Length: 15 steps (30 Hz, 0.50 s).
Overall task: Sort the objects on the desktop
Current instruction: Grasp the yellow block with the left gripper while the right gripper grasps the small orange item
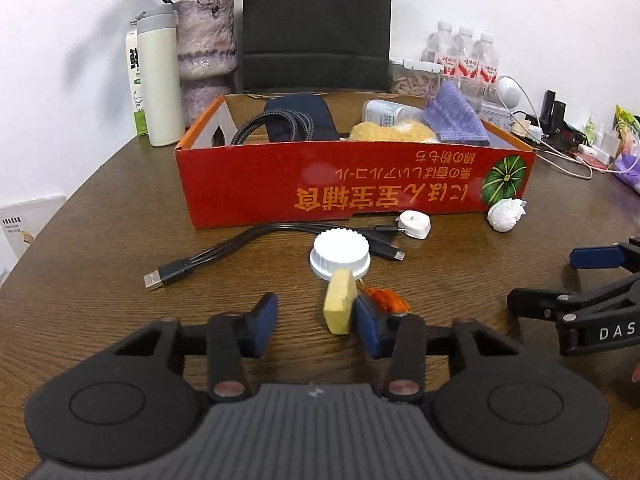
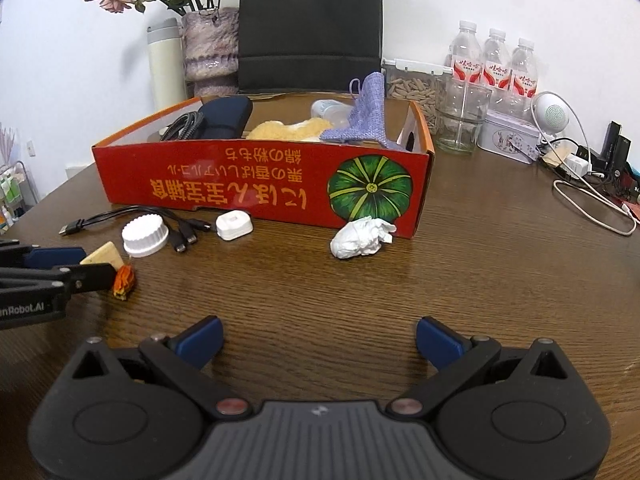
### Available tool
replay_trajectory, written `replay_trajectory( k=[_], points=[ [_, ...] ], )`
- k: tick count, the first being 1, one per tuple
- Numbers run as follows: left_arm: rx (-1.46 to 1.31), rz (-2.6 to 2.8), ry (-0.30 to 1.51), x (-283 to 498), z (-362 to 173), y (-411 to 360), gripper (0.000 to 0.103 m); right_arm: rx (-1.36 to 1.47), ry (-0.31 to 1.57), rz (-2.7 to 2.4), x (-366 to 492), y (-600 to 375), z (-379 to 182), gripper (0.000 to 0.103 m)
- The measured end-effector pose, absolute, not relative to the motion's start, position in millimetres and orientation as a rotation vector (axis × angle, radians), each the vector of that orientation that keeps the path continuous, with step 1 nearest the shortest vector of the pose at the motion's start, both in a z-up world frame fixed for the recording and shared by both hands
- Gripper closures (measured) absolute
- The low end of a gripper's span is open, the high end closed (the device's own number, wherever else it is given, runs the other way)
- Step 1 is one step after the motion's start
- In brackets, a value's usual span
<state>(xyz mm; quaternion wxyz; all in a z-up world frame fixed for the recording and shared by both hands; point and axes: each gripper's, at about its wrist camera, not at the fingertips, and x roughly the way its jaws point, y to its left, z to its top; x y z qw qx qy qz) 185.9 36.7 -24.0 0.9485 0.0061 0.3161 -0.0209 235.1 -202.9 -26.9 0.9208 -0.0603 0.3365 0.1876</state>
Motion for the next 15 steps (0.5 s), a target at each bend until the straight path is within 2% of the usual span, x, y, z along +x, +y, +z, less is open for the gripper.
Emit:
replay_trajectory(
  k=[2,5,10,15],
  points=[
    [0.017,-0.045,0.641,186,-24,35,0.076,-0.123,0.692,0.385,235,-203,-27,0.000],
    [0.017,-0.057,0.639,186,-24,34,0.086,-0.122,0.692,0.383,236,-203,-27,0.000],
    [0.007,-0.056,0.635,186,-24,35,0.090,-0.118,0.692,0.376,235,-201,-26,0.000],
    [-0.025,-0.041,0.611,183,-18,43,0.091,-0.095,0.667,0.424,228,-193,-24,0.000]
  ],
)
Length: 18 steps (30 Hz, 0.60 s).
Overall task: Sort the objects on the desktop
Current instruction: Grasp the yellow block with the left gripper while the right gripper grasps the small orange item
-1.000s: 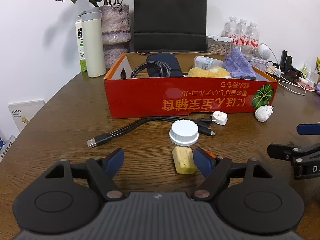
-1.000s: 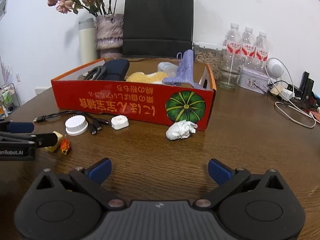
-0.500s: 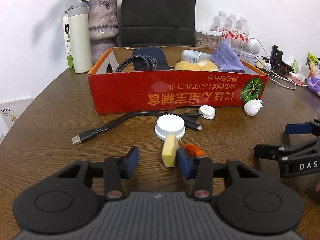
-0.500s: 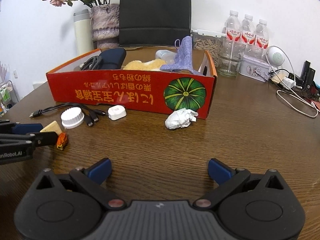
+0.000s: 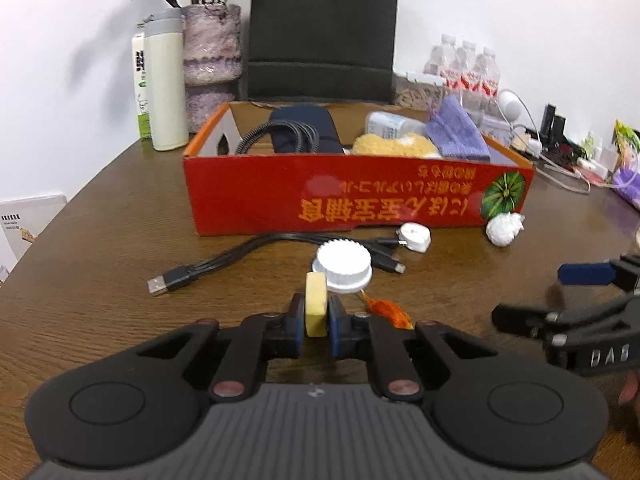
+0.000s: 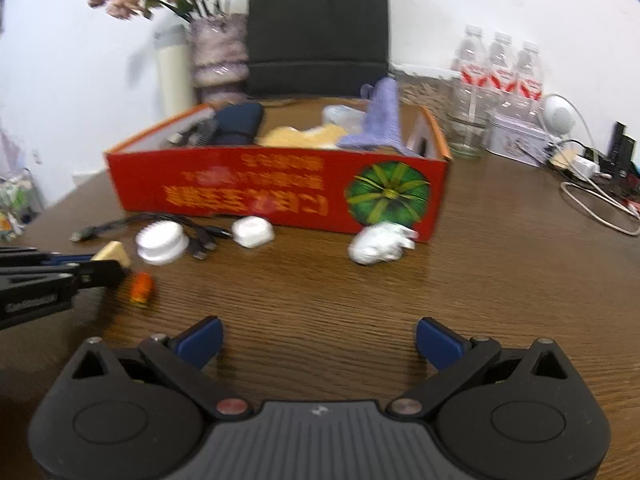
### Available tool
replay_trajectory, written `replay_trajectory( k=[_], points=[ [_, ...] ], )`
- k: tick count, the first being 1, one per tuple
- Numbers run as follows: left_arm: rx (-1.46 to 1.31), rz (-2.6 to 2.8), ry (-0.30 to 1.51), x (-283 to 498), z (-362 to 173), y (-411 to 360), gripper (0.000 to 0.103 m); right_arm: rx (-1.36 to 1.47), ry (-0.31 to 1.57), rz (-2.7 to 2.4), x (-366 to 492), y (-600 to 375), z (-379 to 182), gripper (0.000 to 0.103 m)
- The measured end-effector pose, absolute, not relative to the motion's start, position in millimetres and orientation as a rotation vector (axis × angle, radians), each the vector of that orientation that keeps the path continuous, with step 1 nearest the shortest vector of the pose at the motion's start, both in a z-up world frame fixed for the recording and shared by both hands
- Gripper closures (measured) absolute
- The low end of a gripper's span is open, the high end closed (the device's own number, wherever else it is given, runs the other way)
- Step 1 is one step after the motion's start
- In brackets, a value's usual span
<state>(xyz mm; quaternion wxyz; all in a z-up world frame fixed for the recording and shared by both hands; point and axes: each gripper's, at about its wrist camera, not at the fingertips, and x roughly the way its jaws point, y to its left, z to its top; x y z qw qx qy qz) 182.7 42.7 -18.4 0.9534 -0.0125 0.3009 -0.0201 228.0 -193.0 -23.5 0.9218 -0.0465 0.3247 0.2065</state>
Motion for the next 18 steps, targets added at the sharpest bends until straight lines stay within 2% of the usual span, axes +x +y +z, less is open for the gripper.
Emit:
replay_trajectory(
  k=[13,18],
  points=[
    [-0.056,0.001,0.570,177,-11,91,0.091,-0.137,0.660,0.547,212,-118,-20,0.000],
    [-0.081,0.007,0.557,172,-9,111,0.091,-0.179,0.668,0.545,211,-96,-21,0.010]
  ],
)
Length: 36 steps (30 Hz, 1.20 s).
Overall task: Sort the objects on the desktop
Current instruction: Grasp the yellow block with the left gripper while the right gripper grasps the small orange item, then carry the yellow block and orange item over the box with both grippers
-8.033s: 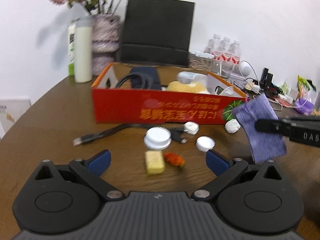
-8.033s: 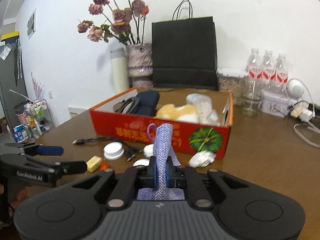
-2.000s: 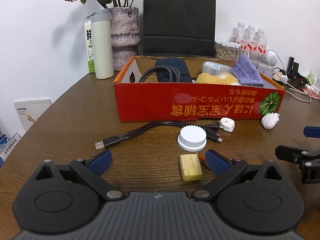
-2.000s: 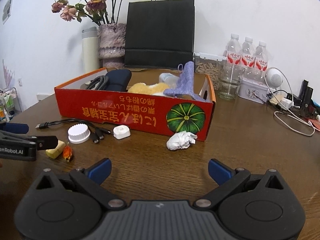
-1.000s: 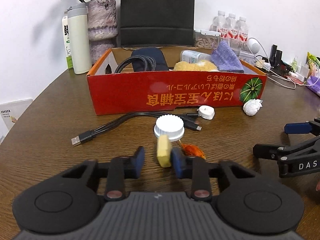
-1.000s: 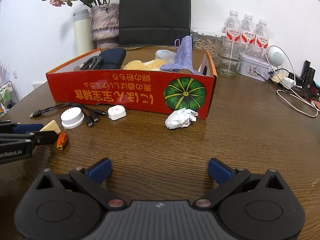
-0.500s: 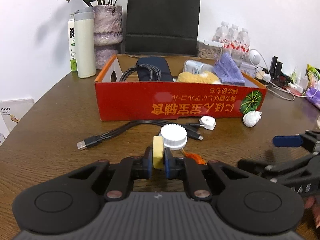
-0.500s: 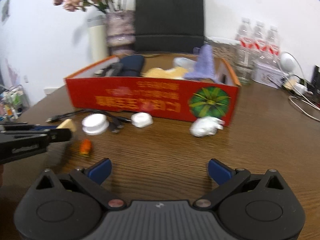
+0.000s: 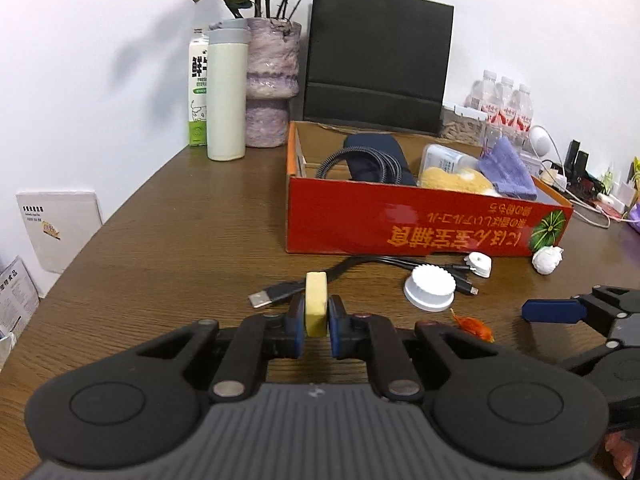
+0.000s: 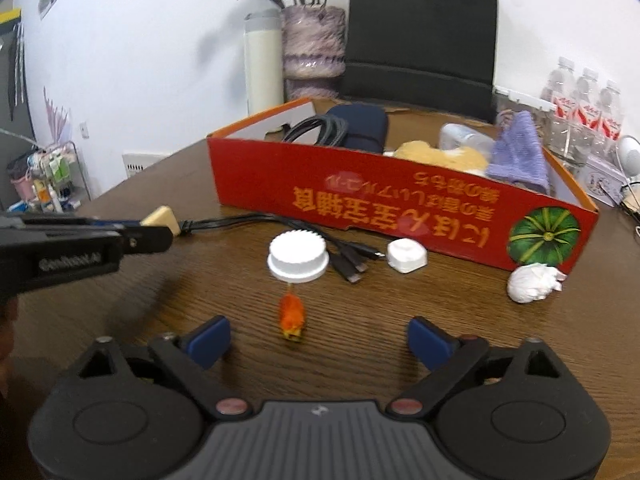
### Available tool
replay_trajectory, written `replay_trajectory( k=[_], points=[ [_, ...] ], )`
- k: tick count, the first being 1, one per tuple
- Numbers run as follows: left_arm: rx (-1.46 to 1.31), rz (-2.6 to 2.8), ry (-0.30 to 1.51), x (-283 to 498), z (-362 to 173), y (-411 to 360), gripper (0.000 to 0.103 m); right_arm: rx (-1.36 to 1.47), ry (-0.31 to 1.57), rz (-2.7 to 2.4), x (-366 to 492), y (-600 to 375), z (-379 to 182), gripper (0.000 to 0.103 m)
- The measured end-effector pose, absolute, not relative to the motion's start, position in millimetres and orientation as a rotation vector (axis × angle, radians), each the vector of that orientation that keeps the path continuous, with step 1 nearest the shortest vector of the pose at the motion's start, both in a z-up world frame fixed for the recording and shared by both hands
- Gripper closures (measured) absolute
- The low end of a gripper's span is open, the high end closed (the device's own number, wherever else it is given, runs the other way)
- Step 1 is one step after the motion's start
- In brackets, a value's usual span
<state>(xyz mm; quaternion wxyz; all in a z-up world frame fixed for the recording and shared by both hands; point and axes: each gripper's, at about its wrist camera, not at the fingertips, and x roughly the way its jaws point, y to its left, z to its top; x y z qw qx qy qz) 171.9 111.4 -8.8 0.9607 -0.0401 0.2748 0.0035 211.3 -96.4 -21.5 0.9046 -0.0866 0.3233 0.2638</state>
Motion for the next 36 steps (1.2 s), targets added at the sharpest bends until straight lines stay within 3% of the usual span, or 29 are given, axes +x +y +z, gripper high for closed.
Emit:
replay_trajectory(
  k=[4,5,7,9,11,25,36],
  points=[
    [-0.088,-0.011,0.540,167,-6,116,0.091,-0.176,0.665,0.546,212,-93,-22,0.013],
    [-0.087,-0.016,0.538,166,-5,116,0.091,-0.176,0.662,0.550,212,-93,-22,0.018],
    [-0.084,-0.027,0.532,164,-5,115,0.091,-0.175,0.648,0.558,211,-93,-21,0.035],
    [-0.079,-0.034,0.527,162,-4,113,0.091,-0.170,0.634,0.570,209,-93,-19,0.074],
    [-0.078,-0.037,0.523,161,-4,112,0.091,-0.167,0.633,0.583,209,-92,-18,0.090],
    [-0.083,0.004,0.528,161,-5,111,0.091,-0.088,0.571,0.601,204,-109,-2,0.091],
    [-0.086,-0.020,0.415,170,37,79,0.091,-0.073,0.421,0.597,215,-127,39,0.091]
  ],
)
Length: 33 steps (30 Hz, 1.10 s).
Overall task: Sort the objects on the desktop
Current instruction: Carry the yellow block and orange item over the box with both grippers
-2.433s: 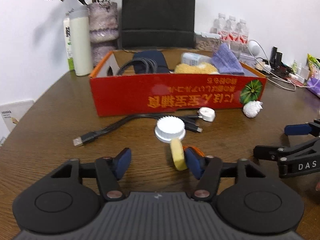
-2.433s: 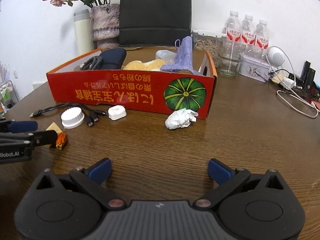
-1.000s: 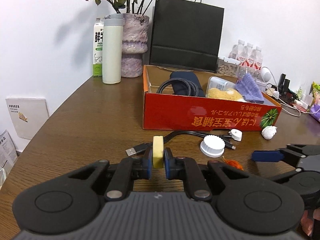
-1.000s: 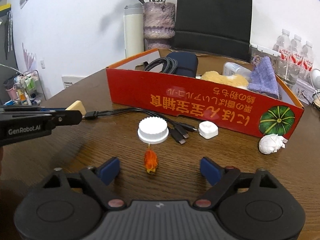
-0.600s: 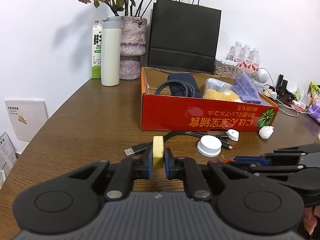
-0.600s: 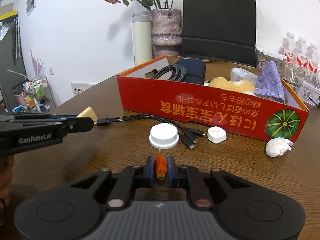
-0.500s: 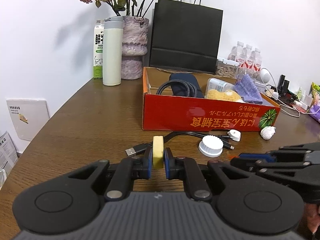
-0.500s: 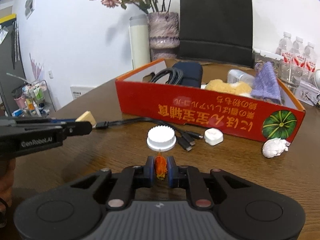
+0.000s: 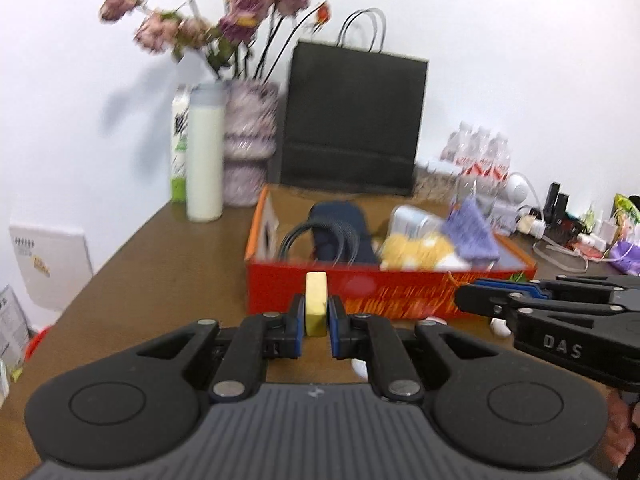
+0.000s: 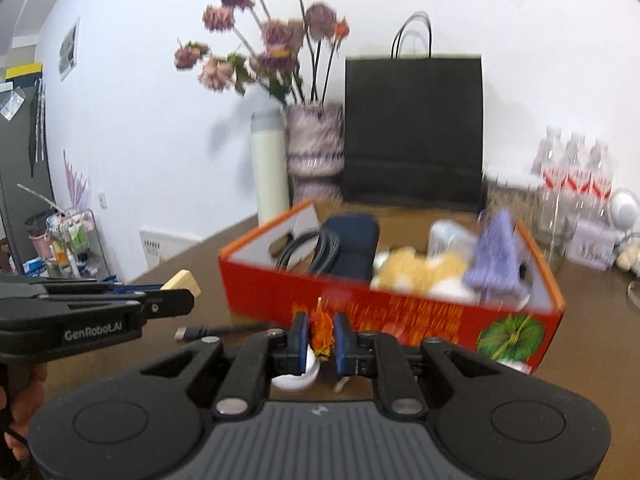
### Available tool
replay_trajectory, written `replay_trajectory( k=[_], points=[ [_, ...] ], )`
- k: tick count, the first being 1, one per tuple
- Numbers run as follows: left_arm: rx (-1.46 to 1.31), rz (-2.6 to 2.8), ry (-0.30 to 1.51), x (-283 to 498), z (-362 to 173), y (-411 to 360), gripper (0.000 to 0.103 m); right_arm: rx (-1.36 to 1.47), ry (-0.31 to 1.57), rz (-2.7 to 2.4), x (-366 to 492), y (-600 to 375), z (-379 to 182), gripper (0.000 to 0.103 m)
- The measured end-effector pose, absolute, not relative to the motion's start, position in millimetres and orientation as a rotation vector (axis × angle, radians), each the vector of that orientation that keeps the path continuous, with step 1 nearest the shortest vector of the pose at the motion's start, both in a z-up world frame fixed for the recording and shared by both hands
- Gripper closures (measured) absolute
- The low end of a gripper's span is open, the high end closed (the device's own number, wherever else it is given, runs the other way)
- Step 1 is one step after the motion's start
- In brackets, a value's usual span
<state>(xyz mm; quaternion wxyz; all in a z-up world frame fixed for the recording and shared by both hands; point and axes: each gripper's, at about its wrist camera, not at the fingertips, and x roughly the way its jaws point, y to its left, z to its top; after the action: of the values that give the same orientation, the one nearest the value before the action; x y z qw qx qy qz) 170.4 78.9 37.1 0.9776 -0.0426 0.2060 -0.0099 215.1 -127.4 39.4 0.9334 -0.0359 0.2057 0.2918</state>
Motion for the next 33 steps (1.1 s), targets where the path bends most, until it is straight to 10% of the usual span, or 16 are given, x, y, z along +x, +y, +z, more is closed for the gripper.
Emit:
replay_trajectory(
  k=[33],
  points=[
    [-0.008,-0.048,0.431,356,20,14,0.090,-0.078,0.413,0.518,377,-145,22,0.091]
  ],
)
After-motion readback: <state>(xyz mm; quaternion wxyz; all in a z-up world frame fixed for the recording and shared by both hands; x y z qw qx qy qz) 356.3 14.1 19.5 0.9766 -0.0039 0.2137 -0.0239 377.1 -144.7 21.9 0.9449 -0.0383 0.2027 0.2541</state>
